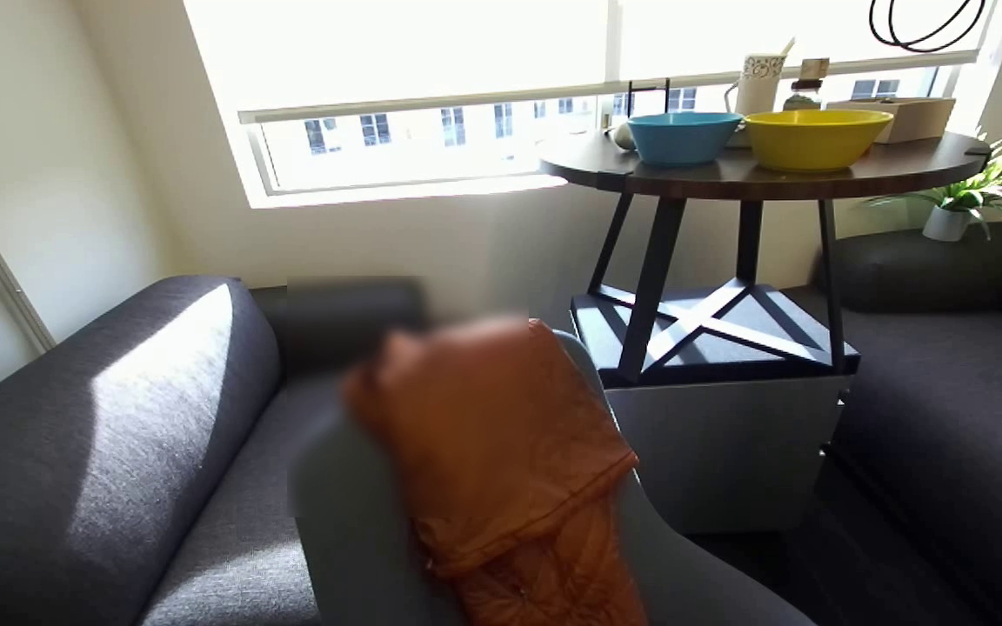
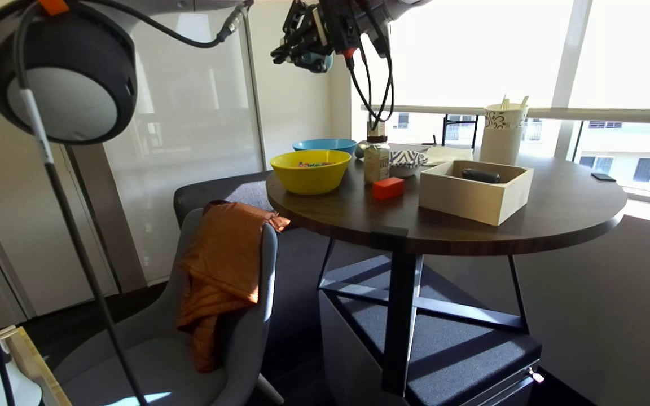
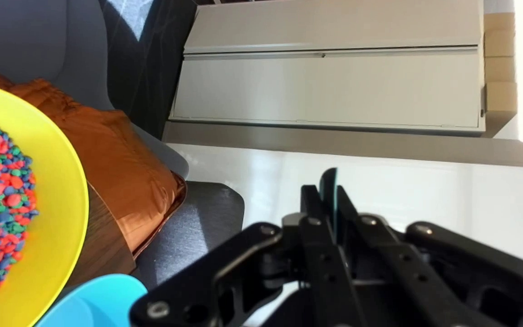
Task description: Put one scoop of the contents of the yellow bowl in the blue bowl
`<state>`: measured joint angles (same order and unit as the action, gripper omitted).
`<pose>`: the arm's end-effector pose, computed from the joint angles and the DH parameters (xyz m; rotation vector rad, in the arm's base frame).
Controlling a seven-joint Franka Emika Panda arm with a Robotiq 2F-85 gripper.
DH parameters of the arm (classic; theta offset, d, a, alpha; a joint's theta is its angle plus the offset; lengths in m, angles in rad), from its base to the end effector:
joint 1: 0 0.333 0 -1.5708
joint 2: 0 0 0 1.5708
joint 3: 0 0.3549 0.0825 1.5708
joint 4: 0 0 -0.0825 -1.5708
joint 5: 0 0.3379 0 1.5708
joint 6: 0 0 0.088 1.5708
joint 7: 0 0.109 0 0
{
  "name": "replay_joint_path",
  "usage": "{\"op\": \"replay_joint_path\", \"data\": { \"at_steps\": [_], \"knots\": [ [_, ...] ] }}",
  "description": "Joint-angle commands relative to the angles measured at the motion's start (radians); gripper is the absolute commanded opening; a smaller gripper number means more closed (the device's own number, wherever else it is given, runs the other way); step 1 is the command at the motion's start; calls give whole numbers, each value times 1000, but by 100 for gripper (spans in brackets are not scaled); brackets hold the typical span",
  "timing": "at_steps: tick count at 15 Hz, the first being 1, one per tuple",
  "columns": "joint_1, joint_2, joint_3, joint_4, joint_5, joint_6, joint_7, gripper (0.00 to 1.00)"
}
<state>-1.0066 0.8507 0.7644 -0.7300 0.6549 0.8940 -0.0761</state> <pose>0.5440 -0.3182 0.5863 -1.9347 -0.0984 0.1377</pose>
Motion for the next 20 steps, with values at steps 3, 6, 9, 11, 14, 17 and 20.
{"op": "replay_joint_path", "data": {
  "at_steps": [3,6,9,11,14,17,20],
  "knots": [
    [64,-25,-41,-20,-51,150,49,2],
    [88,-23,-75,-56,-85,215,82,2],
    [98,-32,-100,-107,-107,255,101,2],
    [101,-42,-112,-146,-125,267,102,2],
    [108,-65,-120,-197,-163,290,84,2],
    [116,-107,-119,-248,-230,307,46,2],
    [127,-159,-119,-306,-310,321,7,2]
  ]
}}
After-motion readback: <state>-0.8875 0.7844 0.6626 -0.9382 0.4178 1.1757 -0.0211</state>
